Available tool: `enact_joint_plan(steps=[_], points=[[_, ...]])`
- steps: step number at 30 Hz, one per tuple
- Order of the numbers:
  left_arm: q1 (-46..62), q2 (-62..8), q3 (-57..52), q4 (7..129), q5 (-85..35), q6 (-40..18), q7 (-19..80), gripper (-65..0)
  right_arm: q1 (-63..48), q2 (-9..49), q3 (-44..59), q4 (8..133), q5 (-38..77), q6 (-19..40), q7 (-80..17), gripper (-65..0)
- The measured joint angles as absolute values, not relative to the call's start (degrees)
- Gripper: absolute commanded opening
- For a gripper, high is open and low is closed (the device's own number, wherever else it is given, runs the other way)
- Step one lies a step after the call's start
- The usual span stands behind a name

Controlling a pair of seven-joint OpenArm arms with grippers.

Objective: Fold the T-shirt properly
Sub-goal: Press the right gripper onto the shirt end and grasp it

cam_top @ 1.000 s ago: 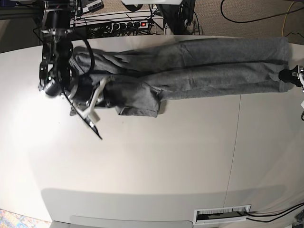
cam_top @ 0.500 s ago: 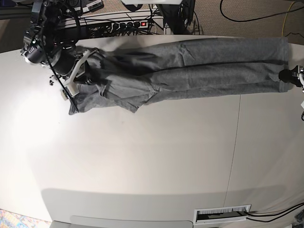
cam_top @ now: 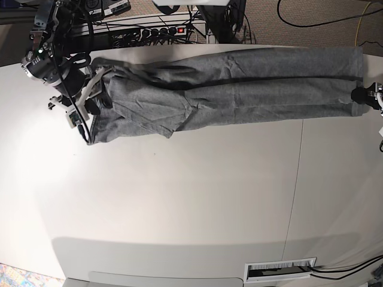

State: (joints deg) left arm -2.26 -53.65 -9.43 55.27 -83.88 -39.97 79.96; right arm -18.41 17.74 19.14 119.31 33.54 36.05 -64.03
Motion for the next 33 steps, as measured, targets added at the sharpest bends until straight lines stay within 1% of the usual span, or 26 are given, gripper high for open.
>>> enact_joint_plan(steps=[2, 5, 6, 8, 9, 10, 12, 13, 14, 18, 20, 23, 26, 33], points=[[-2.3, -53.6, -9.4, 55.3, -83.9, -40.0, 80.0, -58.5, -17.5, 17.1, 19.2, 121.4, 33.5, 36.0, -63.9, -43.6], [-2.3, -53.7, -9.4, 55.3, -83.9, -40.0, 80.0, -58.5, -16.7, 14.8, 19.2, 124.8, 38.9, 36.1, -62.0, -44.1], [-2.3, -53.6, -9.4, 55.3, -83.9, -40.0, 79.9, -58.5, -16.7, 13.8, 18.9, 125.2, 40.6, 36.1, -60.9, -46.4], [-2.3, -53.7, -9.4, 55.3, -83.9, -40.0, 80.0, -58.4, -16.7, 11.7, 16.0, 125.2, 39.8, 36.0, -60.7, -54.5], [-2.3, -53.7, -9.4, 55.2, -83.9, -40.0, 80.0, -57.4, -16.7, 11.1, 13.8, 124.7, 38.5, 36.1, -60.9, -58.2], [-2.3, -53.6, -9.4, 55.2, -83.9, -40.0, 79.9, -54.2, -16.7, 10.7, 11.2, 124.1, 37.0, 36.1, -60.6, -61.3], [-2.3, -53.7, -9.4, 55.4, -83.9, -40.0, 80.0, -44.6, -16.7, 10.7, 6.1, 122.5, 32.2, 36.1, -57.9, -65.0], [-2.3, -53.7, -9.4, 55.5, -83.9, -40.0, 80.0, -40.8, -16.5, 10.7, 3.7, 121.4, 29.3, 36.1, -55.9, -65.0], [-2.3, -53.7, -9.4, 55.5, -83.9, -40.0, 80.0, -38.4, -16.3, 10.7, 1.5, 120.0, 26.3, 36.1, -54.3, -65.0], [-2.9, -53.7, -9.4, 55.6, -83.9, -40.0, 79.9, -37.5, -13.8, 10.7, -5.8, 111.5, 15.1, 36.3, -47.5, -65.0], [-3.1, -53.8, -9.5, 55.6, -83.9, -40.0, 79.9, -37.5, -11.9, 10.7, -8.1, 106.4, 11.8, 36.2, -44.7, -65.0], [-3.1, -54.2, -10.7, 55.5, -83.9, -40.0, 80.0, -37.5, -8.8, 10.8, -10.0, 99.4, 10.5, 36.2, -43.5, -65.0], [-3.0, -54.5, -13.3, 55.6, -83.9, -40.0, 80.0, -37.5, -6.1, 10.8, -10.2, 95.6, 11.2, 36.6, -42.5, -65.0], [-2.0, -54.5, -15.4, 55.6, -77.2, -40.0, 80.0, -37.5, -5.2, 10.8, -10.2, 95.1, 11.2, 36.5, -42.6, -65.0]])
